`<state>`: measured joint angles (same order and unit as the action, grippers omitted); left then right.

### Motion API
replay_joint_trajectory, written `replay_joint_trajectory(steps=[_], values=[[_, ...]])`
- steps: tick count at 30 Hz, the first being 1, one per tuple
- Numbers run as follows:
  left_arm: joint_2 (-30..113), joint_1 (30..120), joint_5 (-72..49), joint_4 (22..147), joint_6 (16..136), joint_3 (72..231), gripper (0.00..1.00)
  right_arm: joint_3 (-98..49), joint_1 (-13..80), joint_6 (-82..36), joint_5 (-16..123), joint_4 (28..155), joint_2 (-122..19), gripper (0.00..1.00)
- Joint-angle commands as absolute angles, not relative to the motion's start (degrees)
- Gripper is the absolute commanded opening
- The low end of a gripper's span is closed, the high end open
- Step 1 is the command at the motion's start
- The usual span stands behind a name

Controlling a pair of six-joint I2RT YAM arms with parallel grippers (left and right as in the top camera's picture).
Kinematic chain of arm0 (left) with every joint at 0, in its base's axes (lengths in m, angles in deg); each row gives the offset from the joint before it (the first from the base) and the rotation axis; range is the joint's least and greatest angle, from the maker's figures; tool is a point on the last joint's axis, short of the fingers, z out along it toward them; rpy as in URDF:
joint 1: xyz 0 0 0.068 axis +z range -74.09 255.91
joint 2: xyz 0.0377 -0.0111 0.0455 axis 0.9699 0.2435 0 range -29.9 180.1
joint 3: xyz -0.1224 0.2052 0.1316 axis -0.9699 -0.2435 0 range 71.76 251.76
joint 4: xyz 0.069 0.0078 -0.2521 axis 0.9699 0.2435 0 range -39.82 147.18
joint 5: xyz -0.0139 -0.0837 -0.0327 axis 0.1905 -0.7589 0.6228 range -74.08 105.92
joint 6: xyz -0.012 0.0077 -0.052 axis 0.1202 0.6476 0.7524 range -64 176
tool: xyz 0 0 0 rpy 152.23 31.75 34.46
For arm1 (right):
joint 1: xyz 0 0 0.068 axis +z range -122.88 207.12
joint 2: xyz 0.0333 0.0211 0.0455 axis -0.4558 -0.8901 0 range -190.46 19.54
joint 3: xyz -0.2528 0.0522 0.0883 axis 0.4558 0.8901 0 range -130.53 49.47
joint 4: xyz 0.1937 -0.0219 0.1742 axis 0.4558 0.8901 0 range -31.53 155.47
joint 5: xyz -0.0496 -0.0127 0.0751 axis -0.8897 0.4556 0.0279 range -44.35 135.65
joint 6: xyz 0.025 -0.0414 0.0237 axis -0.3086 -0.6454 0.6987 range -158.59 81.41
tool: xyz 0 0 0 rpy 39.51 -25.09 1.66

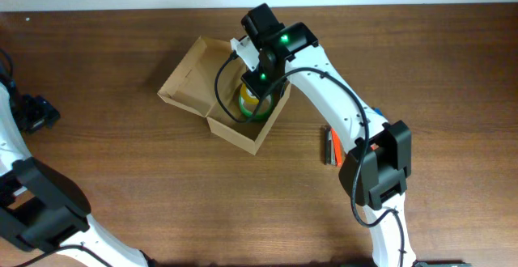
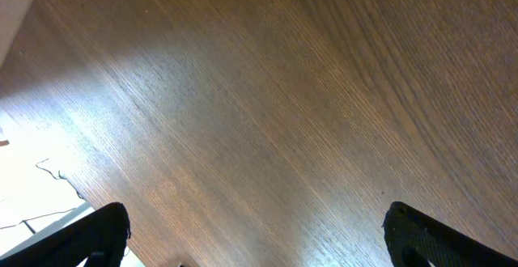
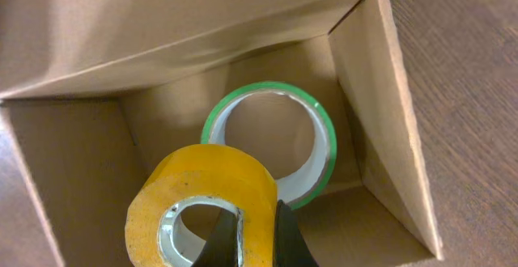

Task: Pack container
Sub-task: 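Lower the yellow tape roll into the box onto the green tape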

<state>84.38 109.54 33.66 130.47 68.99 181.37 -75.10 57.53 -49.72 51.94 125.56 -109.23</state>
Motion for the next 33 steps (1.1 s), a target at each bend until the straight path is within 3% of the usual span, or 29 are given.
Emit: replay_joint_trajectory(steps=[1,20,21,24,31,33], values=[[82.9,109.8,33.4,130.5,68.3,181.1,1.00,-74.8,57.6,-49.0,50.7,123.3,-111.5,0.03],[82.9,109.8,33.4,130.5,68.3,181.1,1.00,-74.4,57.4,-47.5,48.0,123.0,-119.4,0.04],[82.9,109.8,33.4,130.5,68.3,181.1,1.00,-74.4,57.4,-47.1,48.0,123.0,-119.5,0.25],[82.9,109.8,33.4,130.5,68.3,181.1,1.00,-74.4,57.4,-47.1,48.0,122.9,-119.5,0.37],[82.9,109.8,33.4,130.5,68.3,181.1,1.00,-76.4,57.4,-47.1,47.9,124.5,-118.3,0.24],[82.9,109.8,33.4,130.5,68.3,181.1,1.00,-78.9,57.4,-47.1,47.3,126.9,-116.5,0.15]])
